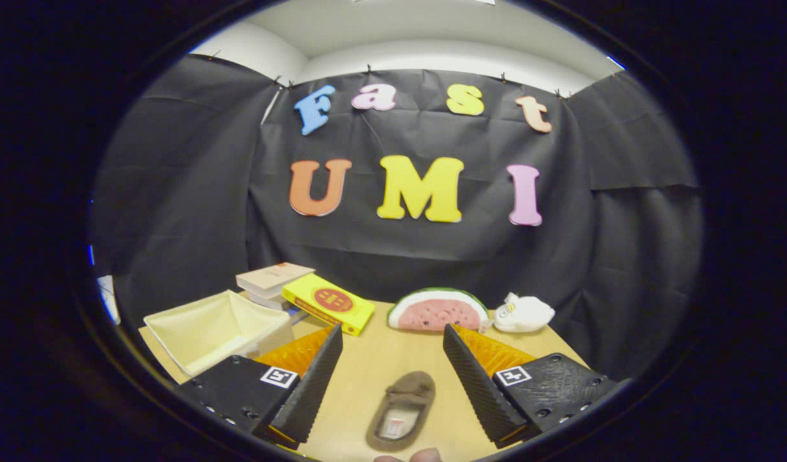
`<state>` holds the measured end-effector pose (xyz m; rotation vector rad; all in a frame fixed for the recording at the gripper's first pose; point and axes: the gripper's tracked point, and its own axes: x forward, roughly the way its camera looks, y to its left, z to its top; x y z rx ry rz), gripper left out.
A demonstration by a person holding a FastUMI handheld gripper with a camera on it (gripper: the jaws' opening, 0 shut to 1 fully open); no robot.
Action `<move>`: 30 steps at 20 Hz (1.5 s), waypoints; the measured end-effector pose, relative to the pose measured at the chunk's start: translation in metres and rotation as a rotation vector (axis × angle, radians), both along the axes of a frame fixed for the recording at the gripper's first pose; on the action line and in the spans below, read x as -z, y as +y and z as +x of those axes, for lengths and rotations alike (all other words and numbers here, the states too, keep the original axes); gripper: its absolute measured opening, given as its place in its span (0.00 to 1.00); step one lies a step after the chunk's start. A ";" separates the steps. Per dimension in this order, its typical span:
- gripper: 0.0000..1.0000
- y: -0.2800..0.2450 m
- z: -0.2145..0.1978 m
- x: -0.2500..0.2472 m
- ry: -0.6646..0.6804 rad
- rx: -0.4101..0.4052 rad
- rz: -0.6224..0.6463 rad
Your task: Open the storage box then place both shoes into the box .Put the left shoe in first, then the right shoe, with the right side of both shoes facing outward in a uniform manner.
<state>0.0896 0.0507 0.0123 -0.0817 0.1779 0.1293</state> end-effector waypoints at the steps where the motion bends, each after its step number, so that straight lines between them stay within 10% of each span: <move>1: 0.96 -0.013 0.002 0.014 0.037 0.015 -0.005; 17: 0.96 -0.040 0.032 0.181 0.502 0.074 0.050; 21: 0.69 -0.032 0.041 0.195 0.537 0.082 0.094; 25: 0.08 -0.040 0.047 0.204 0.565 0.139 0.134; 30: 0.00 -0.035 0.044 0.200 0.574 0.143 0.285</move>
